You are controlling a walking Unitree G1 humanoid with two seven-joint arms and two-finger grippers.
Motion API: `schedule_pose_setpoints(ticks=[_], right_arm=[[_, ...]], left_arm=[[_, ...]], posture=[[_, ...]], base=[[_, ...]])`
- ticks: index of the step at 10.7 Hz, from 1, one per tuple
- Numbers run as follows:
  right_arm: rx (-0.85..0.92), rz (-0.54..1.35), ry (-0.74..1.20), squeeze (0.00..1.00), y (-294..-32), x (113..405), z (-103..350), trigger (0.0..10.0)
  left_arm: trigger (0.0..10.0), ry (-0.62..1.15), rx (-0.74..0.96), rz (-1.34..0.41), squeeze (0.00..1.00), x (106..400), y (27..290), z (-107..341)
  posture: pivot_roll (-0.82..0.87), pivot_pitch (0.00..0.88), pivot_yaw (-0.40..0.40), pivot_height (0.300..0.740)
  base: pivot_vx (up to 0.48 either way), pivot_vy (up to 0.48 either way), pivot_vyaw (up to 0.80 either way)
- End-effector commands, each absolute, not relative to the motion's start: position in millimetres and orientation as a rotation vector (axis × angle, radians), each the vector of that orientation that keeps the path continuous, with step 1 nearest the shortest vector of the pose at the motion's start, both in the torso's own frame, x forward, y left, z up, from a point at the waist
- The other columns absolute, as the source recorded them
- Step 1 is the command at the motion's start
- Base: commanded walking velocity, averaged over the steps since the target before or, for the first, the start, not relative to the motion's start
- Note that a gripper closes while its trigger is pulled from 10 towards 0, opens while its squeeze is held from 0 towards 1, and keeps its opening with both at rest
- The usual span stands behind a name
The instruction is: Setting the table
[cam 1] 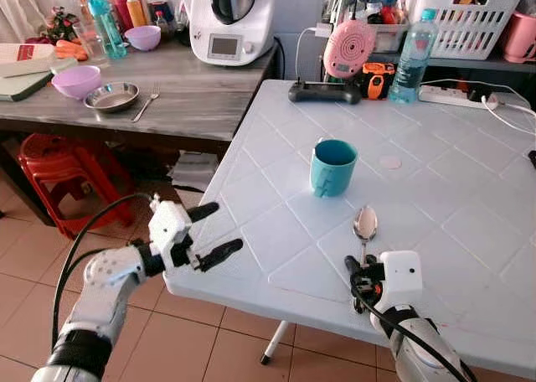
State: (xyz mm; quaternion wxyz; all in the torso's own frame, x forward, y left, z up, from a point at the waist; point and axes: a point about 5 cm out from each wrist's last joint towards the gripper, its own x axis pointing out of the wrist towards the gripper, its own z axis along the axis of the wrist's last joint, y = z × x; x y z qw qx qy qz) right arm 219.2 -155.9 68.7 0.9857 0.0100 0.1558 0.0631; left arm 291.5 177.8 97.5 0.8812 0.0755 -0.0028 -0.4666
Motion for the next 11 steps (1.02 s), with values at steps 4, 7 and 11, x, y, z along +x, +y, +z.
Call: schedule_pose_setpoints(ticks=[4, 7, 11], right_arm=[[0.011, 0.032, 0.388, 0.0, -181, 224, 60, 10.0], [0.023, 0.047, 0.39, 1.0, -185, 228, 60, 10.0], [0.044, 0.08, 0.444, 0.0, -183, 236, 53, 0.0]], left_arm=[[10.0, 0.002, 0.135, -1.029, 0.0, 289, 171, 95], [10.0, -0.002, 0.129, -1.024, 0.0, 291, 171, 96], [10.0, 0.011, 0.128, -1.042, 0.0, 290, 170, 96]], posture=[[-0.03, 0.032, 0.066, 0.74], [-0.03, 0.027, 0.063, 0.74], [-0.02, 0.033, 0.071, 0.74]], base=[[0.0, 0.0, 0.0], [0.0, 0.0, 0.0], [0.0, 0.0, 0.0]])
